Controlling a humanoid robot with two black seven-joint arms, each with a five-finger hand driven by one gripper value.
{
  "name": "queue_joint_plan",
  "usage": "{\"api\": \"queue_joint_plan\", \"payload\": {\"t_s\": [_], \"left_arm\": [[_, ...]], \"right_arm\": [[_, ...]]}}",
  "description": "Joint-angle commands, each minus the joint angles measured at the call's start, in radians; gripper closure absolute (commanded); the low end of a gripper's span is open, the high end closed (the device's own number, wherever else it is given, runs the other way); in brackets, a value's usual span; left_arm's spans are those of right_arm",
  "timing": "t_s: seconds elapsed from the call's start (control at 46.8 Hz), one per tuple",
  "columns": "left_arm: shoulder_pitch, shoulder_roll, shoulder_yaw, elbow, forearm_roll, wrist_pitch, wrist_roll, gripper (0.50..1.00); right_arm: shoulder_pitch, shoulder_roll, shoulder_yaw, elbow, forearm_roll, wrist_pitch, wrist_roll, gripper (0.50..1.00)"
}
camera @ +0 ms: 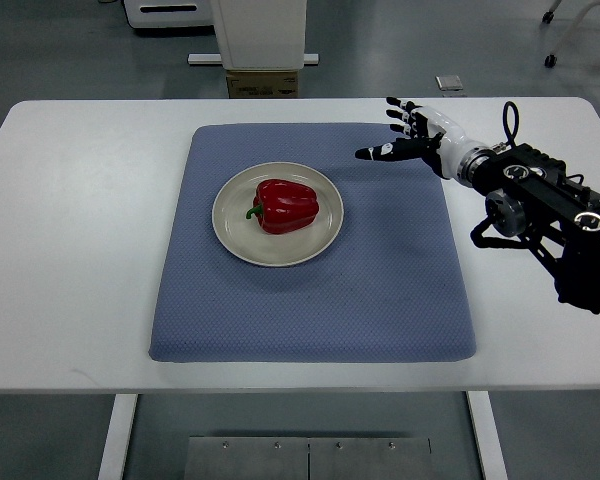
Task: Place red pepper on plate with right hand
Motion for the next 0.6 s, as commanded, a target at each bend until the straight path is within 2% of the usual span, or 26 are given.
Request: {"api": "queue_joint_plan", "payload": {"t_s": [0.0,0.278,0.363,0.577], "left_arm": [[0.000,0.000,0.000,0.000,0.000,0.000,0.000,0.500],[0.000,0.000,0.000,0.000,0.000,0.000,0.000,0.500],[0.000,0.000,0.000,0.000,0.000,0.000,0.000,0.500],[0.000,0.000,0.000,0.000,0.000,0.000,0.000,0.500]], "right_arm": [[-0.027,0.000,0.032,0.000,-0.002,-0.002,0.013,0.505],[-0.102,0.010,0.178,0.003,-0.002,-0.016,0.023,0.505],[-0.128,0.019,0.219,0.006,-0.003,-0.019,0.044,0.505],[-0.176,0.075,0.285,0.019,-0.003,-0.117,0.104,0.505]]}}
